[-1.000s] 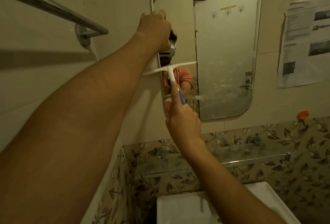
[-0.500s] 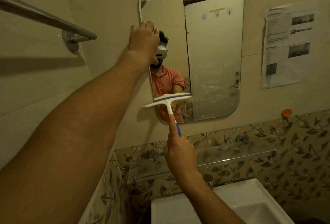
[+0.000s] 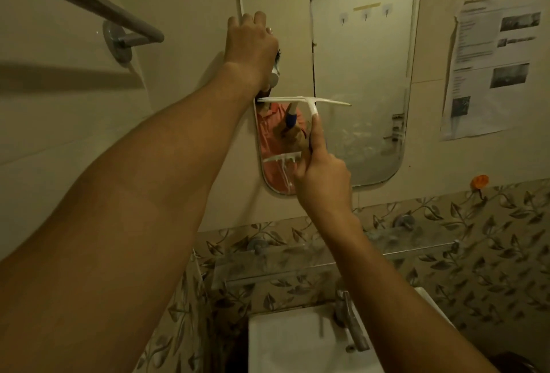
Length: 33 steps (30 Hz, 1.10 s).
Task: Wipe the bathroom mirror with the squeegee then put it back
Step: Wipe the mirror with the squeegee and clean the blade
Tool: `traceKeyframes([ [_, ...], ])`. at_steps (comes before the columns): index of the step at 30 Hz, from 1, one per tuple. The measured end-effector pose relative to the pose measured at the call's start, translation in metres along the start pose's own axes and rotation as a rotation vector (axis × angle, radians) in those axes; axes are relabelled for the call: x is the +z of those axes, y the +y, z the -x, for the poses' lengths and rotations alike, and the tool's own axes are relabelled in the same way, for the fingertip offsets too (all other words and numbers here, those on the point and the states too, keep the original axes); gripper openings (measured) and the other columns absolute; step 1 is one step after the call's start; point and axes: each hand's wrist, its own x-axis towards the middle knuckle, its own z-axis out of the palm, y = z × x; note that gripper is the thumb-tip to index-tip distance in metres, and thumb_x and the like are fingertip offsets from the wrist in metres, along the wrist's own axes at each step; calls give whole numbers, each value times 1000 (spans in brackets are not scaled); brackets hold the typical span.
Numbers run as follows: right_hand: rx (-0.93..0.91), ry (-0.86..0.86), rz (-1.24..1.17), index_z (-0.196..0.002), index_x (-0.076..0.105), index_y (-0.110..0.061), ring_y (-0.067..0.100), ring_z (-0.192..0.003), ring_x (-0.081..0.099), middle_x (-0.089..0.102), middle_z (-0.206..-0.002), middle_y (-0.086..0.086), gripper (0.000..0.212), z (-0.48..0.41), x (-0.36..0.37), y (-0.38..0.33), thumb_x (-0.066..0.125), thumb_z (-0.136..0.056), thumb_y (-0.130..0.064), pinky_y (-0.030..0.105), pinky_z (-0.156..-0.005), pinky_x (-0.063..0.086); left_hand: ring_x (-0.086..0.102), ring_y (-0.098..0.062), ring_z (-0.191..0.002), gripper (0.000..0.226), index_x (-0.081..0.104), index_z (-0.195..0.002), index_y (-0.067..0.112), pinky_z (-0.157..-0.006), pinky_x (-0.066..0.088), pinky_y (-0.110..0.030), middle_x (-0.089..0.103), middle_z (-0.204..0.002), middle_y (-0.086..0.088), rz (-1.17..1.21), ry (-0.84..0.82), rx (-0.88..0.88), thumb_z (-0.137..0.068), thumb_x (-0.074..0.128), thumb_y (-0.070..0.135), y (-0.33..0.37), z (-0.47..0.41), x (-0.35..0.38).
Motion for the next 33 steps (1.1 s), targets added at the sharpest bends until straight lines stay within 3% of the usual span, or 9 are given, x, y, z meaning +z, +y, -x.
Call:
traceKeyframes([
  [8, 4, -2, 62, -159, -16, -43, 24, -60, 56, 61, -77, 8, 80, 26, 26, 27, 45, -107, -30, 38, -56, 51, 52, -37, -113, 73, 62, -123, 4, -96, 41, -49, 52, -125, -20, -15, 20, -9, -67, 86, 43, 0, 0, 3],
  [11, 1, 4, 95, -160, -13, -41, 16, -51, 48, 52, -66, 3, 79, 43, 30, 32, 41, -107, -20, 28, -46, 34, 52, -37, -114, 71, 61, -125, 3, -97, 41, -49, 51, -126, -21, -26, 33, -12, -70, 87, 40, 1, -1, 5],
  [19, 39, -76, 186, -161, -11, -38, 9, -52, 43, 50, -65, 0, 77, 77, 37, 54, 40, -106, -20, 23, -45, 26, 53, -35, -111, 67, 62, -123, 5, -93, 43, -47, 51, -123, -18, -46, 35, -2, -71, 86, 40, 0, -2, 4],
  [26, 63, -118, 165, -156, -22, -45, 14, -52, 48, 50, -64, 1, 84, 84, 36, 63, 40, -106, -18, 31, -48, 40, 52, -33, -112, 67, 63, -122, 7, -95, 42, -47, 51, -124, -17, -39, 32, 9, -69, 86, 43, -1, -2, 5],
  [29, 87, -142, 186, -154, -26, -45, 13, -53, 47, 50, -65, 0, 85, 91, 33, 66, 40, -106, -20, 28, -47, 36, 53, -33, -111, 68, 64, -121, 8, -94, 42, -47, 52, -122, -17, -39, 30, 3, -67, 87, 44, 0, -3, 6],
  [33, 100, -175, 199, -150, -33, -48, 12, -56, 50, 50, -68, -2, 89, 102, 32, 72, 40, -106, -23, 28, -50, 46, 53, -32, -109, 71, 63, -121, 9, -93, 42, -47, 52, -121, -16, -51, 31, -4, -65, 86, 45, 1, -3, 5],
])
